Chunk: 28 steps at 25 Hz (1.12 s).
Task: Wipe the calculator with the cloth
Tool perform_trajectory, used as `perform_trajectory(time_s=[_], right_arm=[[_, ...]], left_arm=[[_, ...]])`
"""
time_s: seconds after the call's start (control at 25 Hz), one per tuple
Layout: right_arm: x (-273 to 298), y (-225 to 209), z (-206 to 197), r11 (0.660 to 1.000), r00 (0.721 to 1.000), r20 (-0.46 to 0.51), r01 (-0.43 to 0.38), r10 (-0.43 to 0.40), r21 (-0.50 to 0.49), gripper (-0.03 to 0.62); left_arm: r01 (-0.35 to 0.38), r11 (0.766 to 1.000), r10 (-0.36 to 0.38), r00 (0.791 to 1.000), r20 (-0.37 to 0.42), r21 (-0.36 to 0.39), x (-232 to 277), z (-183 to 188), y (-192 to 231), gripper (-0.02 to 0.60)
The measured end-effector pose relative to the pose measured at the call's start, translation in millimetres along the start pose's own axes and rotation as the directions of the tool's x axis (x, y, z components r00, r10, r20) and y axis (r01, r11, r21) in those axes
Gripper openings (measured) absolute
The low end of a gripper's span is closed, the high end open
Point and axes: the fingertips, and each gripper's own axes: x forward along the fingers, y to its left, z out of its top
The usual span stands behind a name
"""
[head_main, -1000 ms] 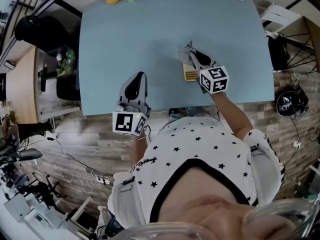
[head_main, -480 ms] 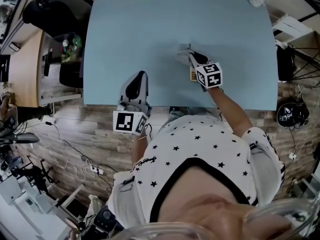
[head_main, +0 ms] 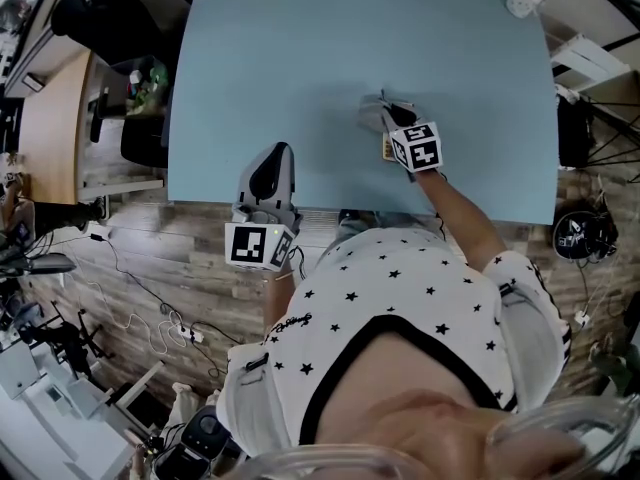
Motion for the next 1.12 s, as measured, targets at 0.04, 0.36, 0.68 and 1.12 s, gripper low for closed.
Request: perform_trajectory(time_s=[0.04, 0.36, 0.68, 1.12], right_arm=[[-0.6, -1.1, -0.1, 1.000, 1.000, 0.000, 0.003, -0.003, -0.001, 0.032], [-12.7, -22.1, -2.6, 0.998, 0.998, 0.001, 0.064, -0.064, 0.026, 0.032], [-34.1, -54.7, -15.3, 0.984, 0.989, 0.003, 0.150, -0.151, 0.095, 0.032], [-56.8, -85.9, -47.5, 0.953, 0.968, -0.038, 0.250, -0.247, 0.168, 0.032]], left_arm=[[0.001, 1.000, -0.001, 1.000, -0.001, 0.000, 0.1, 0.0, -0.4, 0.031], [0.032, 0.999, -0.032, 0.999, 0.000, 0.003, 5.2, 0.9, -4.1, 0.031], [0.089, 0.996, -0.089, 0.996, 0.003, 0.006, 18.7, 1.4, -15.0, 0.031], [0.140, 0.990, -0.140, 0.990, 0.008, 0.012, 29.2, 2.3, -26.2, 0.031]])
